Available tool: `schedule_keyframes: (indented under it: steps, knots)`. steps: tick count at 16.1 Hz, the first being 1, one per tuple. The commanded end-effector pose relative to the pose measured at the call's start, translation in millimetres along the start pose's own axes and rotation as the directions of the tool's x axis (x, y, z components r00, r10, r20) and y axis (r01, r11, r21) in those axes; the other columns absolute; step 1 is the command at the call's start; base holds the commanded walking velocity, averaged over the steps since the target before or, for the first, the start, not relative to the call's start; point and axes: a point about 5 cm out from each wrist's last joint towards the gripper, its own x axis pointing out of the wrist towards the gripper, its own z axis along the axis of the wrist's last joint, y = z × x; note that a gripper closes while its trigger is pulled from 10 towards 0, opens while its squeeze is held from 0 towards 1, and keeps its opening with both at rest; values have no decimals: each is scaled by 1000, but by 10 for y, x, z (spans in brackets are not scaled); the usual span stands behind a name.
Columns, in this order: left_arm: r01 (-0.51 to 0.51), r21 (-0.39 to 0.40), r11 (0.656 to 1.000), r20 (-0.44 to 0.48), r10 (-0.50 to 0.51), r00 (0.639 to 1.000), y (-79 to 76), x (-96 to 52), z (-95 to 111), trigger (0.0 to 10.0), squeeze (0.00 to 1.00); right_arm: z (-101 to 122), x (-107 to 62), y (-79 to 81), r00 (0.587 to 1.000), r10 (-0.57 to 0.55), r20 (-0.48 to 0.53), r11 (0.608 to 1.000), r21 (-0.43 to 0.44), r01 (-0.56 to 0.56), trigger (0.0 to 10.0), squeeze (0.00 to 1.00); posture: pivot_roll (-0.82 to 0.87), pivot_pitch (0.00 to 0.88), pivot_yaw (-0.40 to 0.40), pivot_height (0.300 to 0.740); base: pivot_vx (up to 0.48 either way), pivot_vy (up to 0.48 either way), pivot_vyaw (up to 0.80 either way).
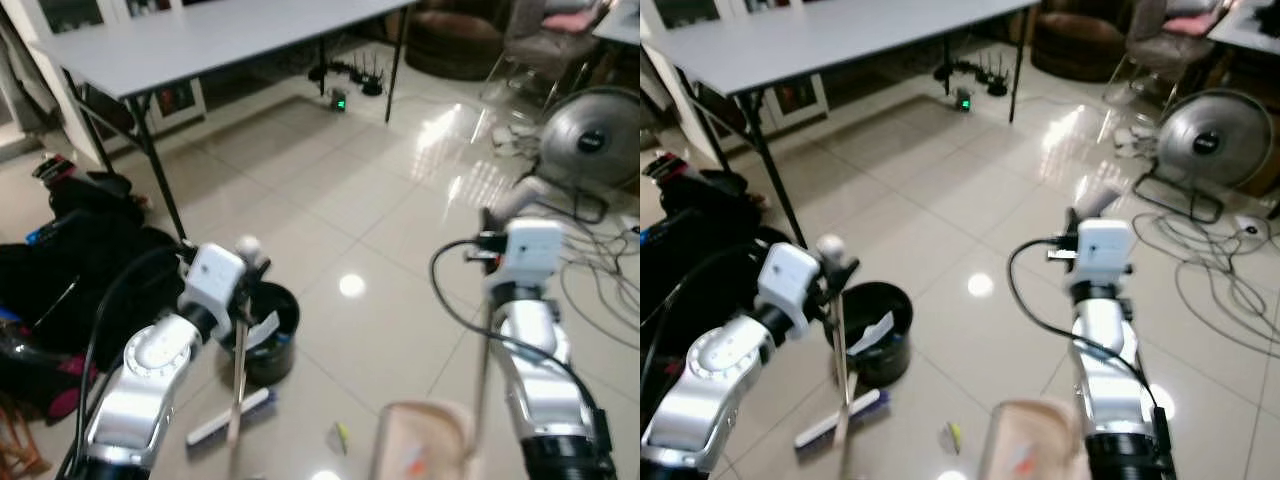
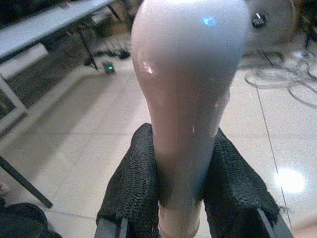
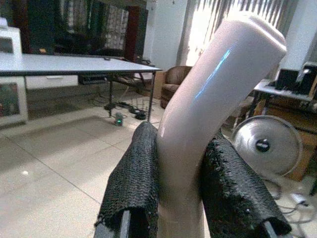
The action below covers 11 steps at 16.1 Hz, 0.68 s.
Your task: Sweep floor
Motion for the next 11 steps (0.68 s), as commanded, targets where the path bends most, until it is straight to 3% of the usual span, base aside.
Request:
schedule_keyframes:
  steps: [1, 3, 5, 7, 11]
  knots:
    - [-17, 21, 1000, 45, 16, 999, 21, 36, 92, 10000, 0, 35, -7, -46, 1000, -16, 7, 1000, 10, 16, 10000, 0, 48, 0, 26, 740, 0, 0, 0]
    - [-16, 27, 999, 47, 15, 999, 14, 43, 89, 10000, 0, 40, -12, -40, 1000, -15, 7, 1000, 18, 15, 10000, 0, 46, 0, 28, 740, 0, 0, 0]
    - [-49, -41, 998, 33, 50, 998, 39, 101, 76, 10000, 0, 51, -15, -22, 1000, -11, 5, 1000, 29, 11, 10000, 0, 43, 0, 28, 740, 0, 431, 0]
    - [-67, -27, 997, 29, 68, 997, 52, 141, 79, 10000, 0, 47, -20, -22, 1000, -12, 1, 999, 36, 12, 10000, 0, 42, 0, 28, 740, 0, 399, 0]
    - [-41, -27, 999, 73, 43, 996, -10, 263, 171, 10000, 0, 23, -11, -38, 1000, -21, -9, 999, 37, 22, 10000, 0, 44, 6, 25, 740, 0, 0, 0]
